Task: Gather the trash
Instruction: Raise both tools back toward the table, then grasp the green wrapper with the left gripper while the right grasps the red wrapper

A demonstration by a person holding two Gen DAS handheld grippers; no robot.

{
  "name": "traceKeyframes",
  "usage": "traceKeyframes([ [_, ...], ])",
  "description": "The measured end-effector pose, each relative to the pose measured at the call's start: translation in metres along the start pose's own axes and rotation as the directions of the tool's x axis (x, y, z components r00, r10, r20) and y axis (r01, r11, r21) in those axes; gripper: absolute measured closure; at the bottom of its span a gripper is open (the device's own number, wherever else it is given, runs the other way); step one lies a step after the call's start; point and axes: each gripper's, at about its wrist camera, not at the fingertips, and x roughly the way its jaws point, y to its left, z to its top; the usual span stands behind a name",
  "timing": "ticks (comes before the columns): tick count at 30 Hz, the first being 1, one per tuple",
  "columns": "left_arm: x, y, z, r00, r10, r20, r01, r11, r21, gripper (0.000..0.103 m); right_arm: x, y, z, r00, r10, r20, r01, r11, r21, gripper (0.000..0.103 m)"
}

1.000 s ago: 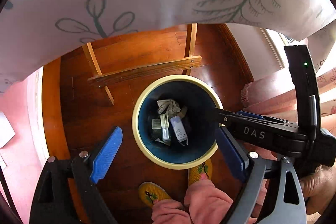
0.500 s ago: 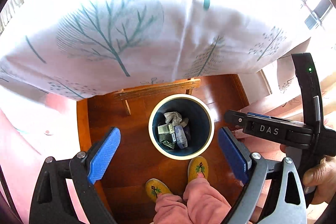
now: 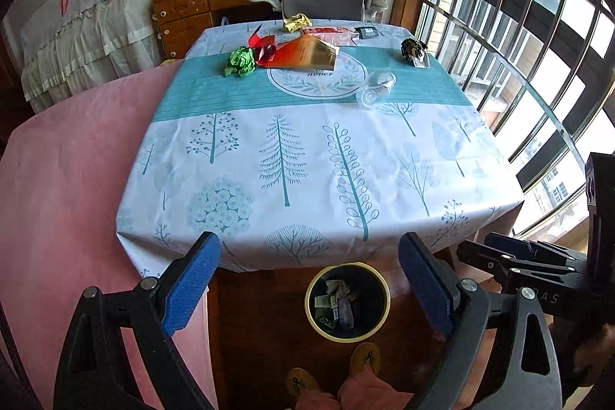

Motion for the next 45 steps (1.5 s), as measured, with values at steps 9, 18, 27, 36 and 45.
traceKeyframes([
  [9, -0.033, 0.004, 0.068, 0.99, 0.108, 0.091, -0.101, 0.992, -0.075, 0.014, -0.038, 0.028, 0.078, 0.99, 0.088, 0.107, -0.068, 0.982, -0.179, 0.042],
  [18, 0.002, 0.032, 0.113, 0.984, 0.167, 0.062, -0.158, 0.978, -0.136, 0.014, -0.014, 0.043, 0.143, 0.989, 0.113, 0.098, -0.088, 0.97, -0.227, 0.042],
  [27, 0.097, 0.092, 0.181, 0.996, 0.087, -0.01, -0.088, 0.988, -0.127, 0.014, 0.046, 0.058, 0.205, 0.993, 0.065, 0.096, -0.052, 0.99, -0.134, 0.045],
  [36, 0.243, 0.151, 0.268, 0.985, -0.005, -0.171, -0.007, 0.998, -0.067, 0.014, 0.137, 0.08, 0.283, 0.998, 0.009, 0.067, -0.013, 0.998, 0.066, 0.05],
  [45, 0.356, 0.165, 0.299, 0.94, -0.104, -0.324, 0.094, 0.995, -0.045, 0.028, 0.228, 0.093, 0.34, 1.0, -0.002, 0.013, 0.0, 0.989, 0.15, 0.054],
])
